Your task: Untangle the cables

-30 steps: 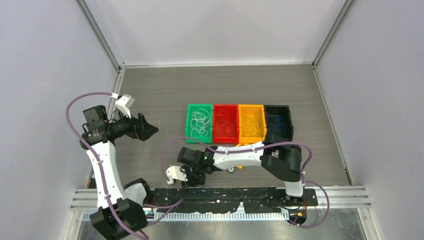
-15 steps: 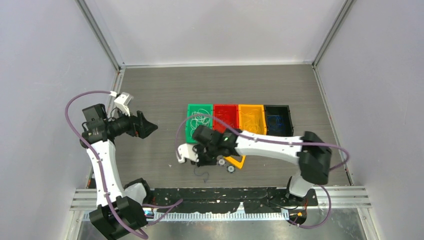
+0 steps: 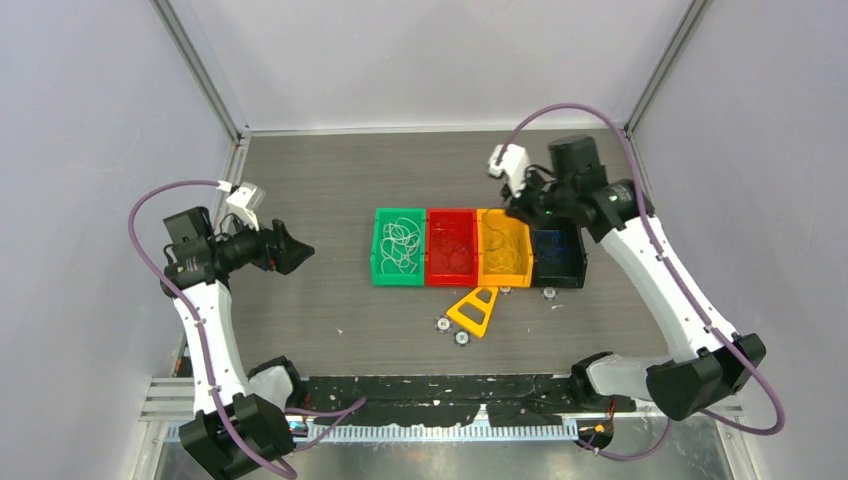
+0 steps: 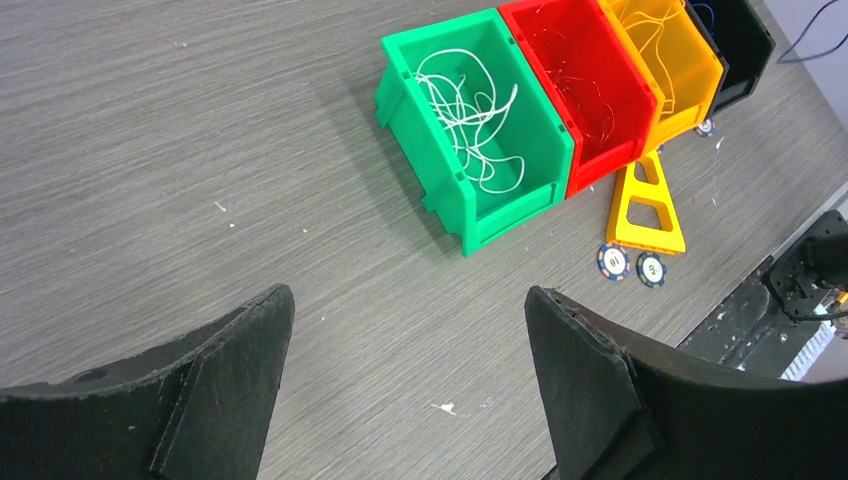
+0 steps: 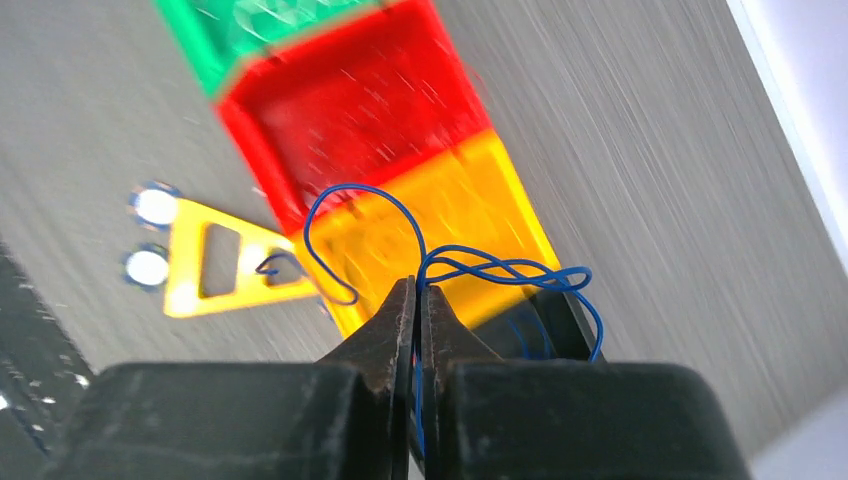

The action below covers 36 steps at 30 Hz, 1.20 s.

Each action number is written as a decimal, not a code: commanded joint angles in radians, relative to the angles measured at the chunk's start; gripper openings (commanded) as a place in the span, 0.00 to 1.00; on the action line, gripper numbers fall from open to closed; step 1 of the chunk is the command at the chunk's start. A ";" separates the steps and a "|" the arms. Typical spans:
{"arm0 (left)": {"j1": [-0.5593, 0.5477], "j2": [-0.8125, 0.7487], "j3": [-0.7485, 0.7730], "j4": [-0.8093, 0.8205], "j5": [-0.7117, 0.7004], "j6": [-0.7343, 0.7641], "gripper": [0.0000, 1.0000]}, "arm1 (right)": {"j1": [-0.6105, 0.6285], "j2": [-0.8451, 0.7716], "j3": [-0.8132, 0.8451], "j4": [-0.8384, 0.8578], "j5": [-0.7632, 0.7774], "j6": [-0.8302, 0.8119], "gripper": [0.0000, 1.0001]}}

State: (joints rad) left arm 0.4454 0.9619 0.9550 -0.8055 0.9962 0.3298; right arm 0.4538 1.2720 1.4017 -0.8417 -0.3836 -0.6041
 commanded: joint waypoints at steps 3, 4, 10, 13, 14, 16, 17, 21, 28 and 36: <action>-0.001 -0.015 -0.026 0.062 0.032 -0.025 0.87 | -0.266 0.005 -0.016 -0.093 0.265 -0.117 0.06; -0.001 -0.013 -0.027 0.066 0.031 -0.026 0.87 | -0.311 0.010 -0.046 -0.075 0.328 -0.127 0.06; -0.001 -0.012 -0.032 0.082 0.015 -0.026 0.87 | -0.393 0.074 -0.131 0.066 0.506 -0.186 0.05; -0.001 -0.011 -0.045 0.093 0.009 -0.029 0.87 | -0.379 0.109 -0.180 0.117 0.545 -0.180 0.06; -0.001 -0.012 -0.048 0.099 0.007 -0.033 0.86 | -0.372 0.132 -0.189 0.143 0.577 -0.180 0.05; -0.001 -0.011 -0.052 0.106 0.006 -0.038 0.86 | -0.350 0.165 -0.221 0.182 0.608 -0.173 0.05; -0.001 -0.011 -0.054 0.109 0.001 -0.038 0.86 | -0.343 0.175 -0.242 0.194 0.631 -0.169 0.05; -0.001 -0.008 -0.050 0.101 -0.016 -0.029 0.86 | -0.301 0.229 -0.271 0.240 0.632 -0.134 0.05; -0.001 -0.002 -0.057 0.094 -0.019 -0.014 0.85 | -0.283 0.324 -0.256 0.194 0.447 -0.032 0.05; 0.000 -0.002 -0.051 0.066 -0.026 0.014 0.84 | -0.308 0.408 -0.237 0.198 0.167 0.008 0.05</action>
State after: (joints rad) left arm 0.4454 0.9642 0.9005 -0.7452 0.9684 0.3195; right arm 0.1650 1.6585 1.1255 -0.6651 -0.0479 -0.6292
